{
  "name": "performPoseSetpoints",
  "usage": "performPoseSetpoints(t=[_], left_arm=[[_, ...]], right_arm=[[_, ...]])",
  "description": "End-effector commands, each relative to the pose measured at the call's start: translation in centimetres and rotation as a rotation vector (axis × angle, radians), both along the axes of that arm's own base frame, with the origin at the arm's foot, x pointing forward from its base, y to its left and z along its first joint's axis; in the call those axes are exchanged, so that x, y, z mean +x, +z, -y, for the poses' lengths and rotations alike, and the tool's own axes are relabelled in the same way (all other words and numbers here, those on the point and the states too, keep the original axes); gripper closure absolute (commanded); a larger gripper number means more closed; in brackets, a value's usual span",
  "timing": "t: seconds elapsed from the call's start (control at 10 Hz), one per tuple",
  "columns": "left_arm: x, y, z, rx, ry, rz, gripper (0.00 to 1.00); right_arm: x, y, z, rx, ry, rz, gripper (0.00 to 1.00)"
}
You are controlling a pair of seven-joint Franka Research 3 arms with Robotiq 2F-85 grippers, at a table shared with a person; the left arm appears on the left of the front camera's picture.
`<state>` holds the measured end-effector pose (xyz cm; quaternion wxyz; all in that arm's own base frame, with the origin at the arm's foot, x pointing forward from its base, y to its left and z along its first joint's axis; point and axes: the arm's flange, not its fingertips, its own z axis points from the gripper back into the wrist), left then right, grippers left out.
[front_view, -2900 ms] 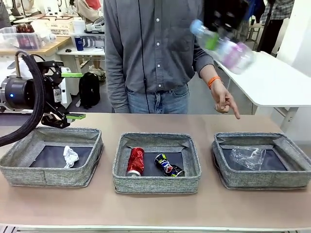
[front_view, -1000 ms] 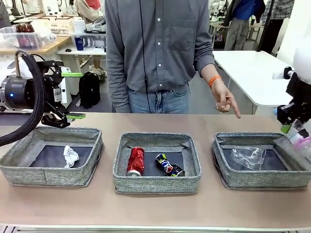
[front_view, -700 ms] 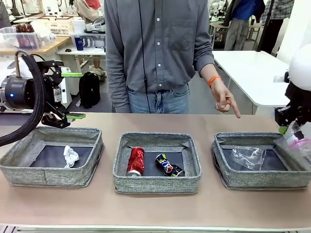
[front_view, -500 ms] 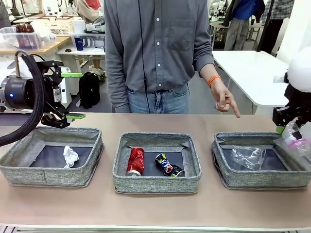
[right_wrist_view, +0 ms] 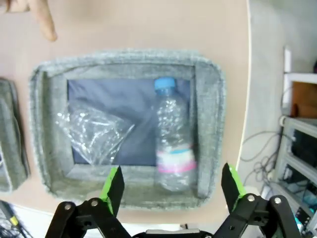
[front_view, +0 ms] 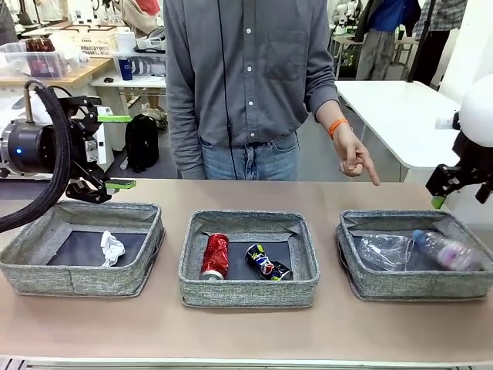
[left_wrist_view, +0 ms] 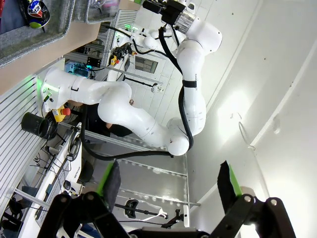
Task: Sort the waste into the appropriate baskets.
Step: Place the picked waste into the Fabric basket indicated by the person.
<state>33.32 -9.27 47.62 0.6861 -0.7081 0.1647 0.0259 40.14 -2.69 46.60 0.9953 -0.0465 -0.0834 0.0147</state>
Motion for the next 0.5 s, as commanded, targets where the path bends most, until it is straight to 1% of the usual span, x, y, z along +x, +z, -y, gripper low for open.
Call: performPoseSetpoints(t=[0.0, 0.2, 0.3, 0.4], left_arm=[[-0.1, 0.4, 0.1, 0.001, 0.008, -0.013, 0.0], [-0.1, 0.4, 0.1, 0.001, 0.008, -0.013, 0.0], [-0.1, 0.4, 0.1, 0.001, 0.008, -0.013, 0.0], [-0.1, 0.4, 0.1, 0.001, 0.008, -0.013, 0.0]], right_arm=[[-0.3, 0.1, -0.5, 0.015, -0.009, 0.04, 0.0], [-0.6, 1.1, -1.2, 0.026, -0.008, 0.052, 0.0], [-1.0, 2.4, -1.8, 0.066, 0.001, 0.069, 0.0], [-1.6, 4.4, -2.6, 0.156, 0.021, 0.091, 0.0]])
